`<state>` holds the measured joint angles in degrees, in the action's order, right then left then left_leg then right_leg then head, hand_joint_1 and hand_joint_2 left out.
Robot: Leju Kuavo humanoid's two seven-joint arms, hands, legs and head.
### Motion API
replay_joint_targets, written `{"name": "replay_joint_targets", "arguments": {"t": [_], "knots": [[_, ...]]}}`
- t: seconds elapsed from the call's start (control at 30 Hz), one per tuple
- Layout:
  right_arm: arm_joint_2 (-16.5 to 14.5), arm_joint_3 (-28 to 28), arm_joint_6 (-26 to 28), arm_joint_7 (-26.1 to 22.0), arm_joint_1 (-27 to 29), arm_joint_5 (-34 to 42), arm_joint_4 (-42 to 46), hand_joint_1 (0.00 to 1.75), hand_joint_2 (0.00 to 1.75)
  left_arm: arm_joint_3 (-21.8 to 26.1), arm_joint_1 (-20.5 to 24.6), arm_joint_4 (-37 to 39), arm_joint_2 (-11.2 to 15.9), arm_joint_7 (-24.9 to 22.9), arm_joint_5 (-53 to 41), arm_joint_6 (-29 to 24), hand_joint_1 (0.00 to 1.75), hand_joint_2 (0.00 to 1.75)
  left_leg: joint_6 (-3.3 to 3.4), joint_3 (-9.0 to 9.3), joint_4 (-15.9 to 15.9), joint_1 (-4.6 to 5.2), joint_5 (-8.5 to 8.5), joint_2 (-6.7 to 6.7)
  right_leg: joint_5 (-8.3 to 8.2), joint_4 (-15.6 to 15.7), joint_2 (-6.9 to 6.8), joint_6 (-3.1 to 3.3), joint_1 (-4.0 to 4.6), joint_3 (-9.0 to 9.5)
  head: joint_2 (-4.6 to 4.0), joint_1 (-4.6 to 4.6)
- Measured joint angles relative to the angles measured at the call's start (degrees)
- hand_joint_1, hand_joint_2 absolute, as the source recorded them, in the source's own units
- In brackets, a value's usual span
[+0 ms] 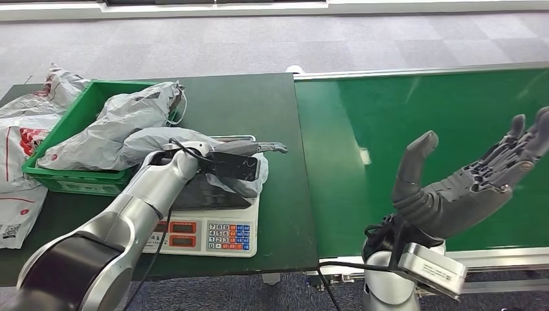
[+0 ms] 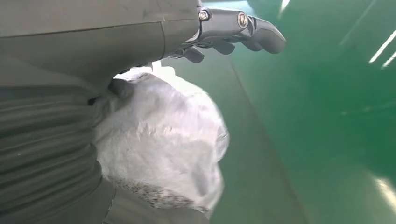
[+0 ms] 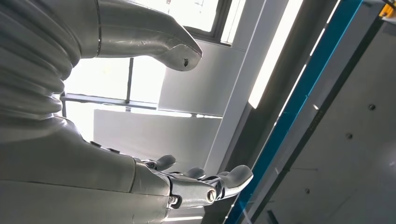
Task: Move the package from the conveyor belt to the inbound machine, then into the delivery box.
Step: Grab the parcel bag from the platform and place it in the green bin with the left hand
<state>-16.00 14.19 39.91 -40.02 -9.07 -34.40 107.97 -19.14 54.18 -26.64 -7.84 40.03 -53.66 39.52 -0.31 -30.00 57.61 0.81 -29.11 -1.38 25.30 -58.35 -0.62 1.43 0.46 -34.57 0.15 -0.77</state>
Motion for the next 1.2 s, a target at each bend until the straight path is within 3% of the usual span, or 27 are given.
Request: {"name": "replay_joint_targets", "arguments": {"t": [0.13,0.2,0.27,0.37,0.43,0.5,0.63,0.67,0.77,0.8,0.9,0.93,0.97,1.1,1.2], "knots": [[0.02,0.0,0.0,0.0,0.0,-0.55,-0.28,0.0,1.75,-3.3,0.19,0.0,2.06,-0.36,1.46,-1.91,0.0,1.75,0.0,-0.01,0.0,0.0,0.01,0.02,0.0,-0.01,-0.01,0.0,-0.01,0.0,0.0,0.01],[0.01,0.0,0.0,0.0,0.01,-1.11,-0.32,0.0,1.75,-4.46,0.21,0.13,2.57,-3.1,0.61,-5.05,0.0,1.75,0.0,-0.01,0.0,0.01,0.01,0.02,0.0,0.0,-0.01,0.0,-0.01,0.0,0.0,0.0],[0.0,-0.07,0.0,0.0,0.18,-2.26,-0.22,0.0,1.75,-5.75,0.29,0.38,2.66,-11.7,-2.42,-12.8,0.0,1.75,0.0,0.0,0.01,0.02,0.01,0.02,0.0,0.0,-0.01,0.0,-0.01,-0.01,0.0,0.0],[0.0,-0.43,0.02,0.0,0.95,-3.54,0.6,0.0,1.75,-8.24,1.13,0.86,2.09,-34.28,-11.1,-29.0,0.0,1.75,0.01,-0.03,0.03,0.02,0.0,0.05,-0.01,0.0,-0.04,0.0,-0.02,-0.02,0.0,0.0],[0.0,-0.62,0.05,0.0,1.34,-3.49,1.14,0.0,1.75,-10.36,2.37,1.36,1.96,-46.63,-16.87,-34.09,0.0,1.75,0.01,-0.04,0.03,0.02,-0.01,0.06,-0.01,0.0,-0.05,0.0,-0.03,-0.02,0.0,-0.01],[0.0,-0.72,0.07,0.0,1.45,-3.2,1.33,0.0,1.75,-12.36,3.31,1.98,2.22,-52.61,-20.32,-34.87,0.0,1.75,0.01,-0.04,0.02,0.02,-0.01,0.05,-0.01,0.0,-0.04,0.0,-0.03,-0.02,0.0,-0.01],[0.0,-0.79,0.07,0.0,1.49,-2.74,1.55,0.0,1.75,-14.38,3.46,3.15,3.0,-54.85,-22.6,-34.88,0.0,1.75,0.01,-0.03,0.02,0.01,-0.01,0.04,0.0,0.0,-0.03,0.0,-0.01,-0.03,0.0,-0.01],[0.0,-0.8,0.07,0.0,1.51,-2.69,1.58,0.0,1.75,-14.6,3.4,3.42,3.14,-55.13,-22.91,-34.92,0.07,1.75,0.01,-0.03,0.02,0.01,-0.01,0.04,0.0,0.0,-0.03,0.0,-0.01,-0.04,0.0,-0.01],[0.0,-0.86,0.07,0.0,1.69,-2.61,1.7,0.0,1.75,-15.37,3.15,4.23,3.49,-56.35,-23.76,-35.31,1.38,1.75,0.01,-0.03,0.02,0.01,-0.01,0.05,0.0,0.0,-0.03,0.0,0.0,-0.04,0.0,0.0],[0.0,-0.87,0.07,0.0,1.74,-2.57,1.75,0.0,1.75,-15.61,3.06,4.46,3.56,-56.66,-23.97,-35.44,1.46,1.75,0.01,-0.03,0.02,0.01,0.0,0.05,0.0,0.0,-0.04,0.0,0.0,-0.04,0.0,-0.01],[0.0,-0.92,0.07,0.0,1.77,-2.29,1.8,0.0,1.75,-15.86,2.92,5.1,3.65,-56.85,-24.4,-35.37,0.15,1.75,0.01,-0.03,0.02,0.0,0.0,0.05,0.0,0.0,-0.04,0.0,0.0,-0.04,0.0,-0.01],[0.0,-0.93,0.07,0.0,1.77,-2.16,1.81,0.0,1.75,-15.86,2.92,5.3,3.65,-56.72,-24.47,-35.12,0.0,1.75,0.01,-0.03,0.02,0.01,0.0,0.05,0.0,0.0,-0.03,0.0,0.0,-0.03,0.0,-0.01],[0.0,-0.94,0.07,0.0,1.77,-2.01,1.81,0.0,1.75,-15.86,2.91,5.5,3.66,-56.47,-24.53,-34.71,0.02,1.75,0.01,-0.04,0.02,0.01,0.0,0.05,0.0,0.0,-0.04,0.0,-0.01,-0.03,0.0,-0.01],[0.0,-0.94,0.07,0.0,1.76,-1.38,1.81,0.0,1.75,-15.86,2.88,6.28,3.77,-54.88,-24.7,-31.89,1.75,1.75,0.01,-0.05,0.02,0.01,0.0,0.06,0.0,0.0,-0.05,0.0,-0.01,-0.03,0.0,0.0],[0.0,-0.94,0.07,0.0,1.75,-1.23,1.82,0.0,1.75,-15.86,2.87,6.74,3.85,-54.1,-25.34,-30.54,1.75,1.75,0.01,-0.05,0.02,0.01,0.0,0.06,0.0,0.0,-0.05,0.0,-0.02,-0.03,0.0,-0.01]]}}
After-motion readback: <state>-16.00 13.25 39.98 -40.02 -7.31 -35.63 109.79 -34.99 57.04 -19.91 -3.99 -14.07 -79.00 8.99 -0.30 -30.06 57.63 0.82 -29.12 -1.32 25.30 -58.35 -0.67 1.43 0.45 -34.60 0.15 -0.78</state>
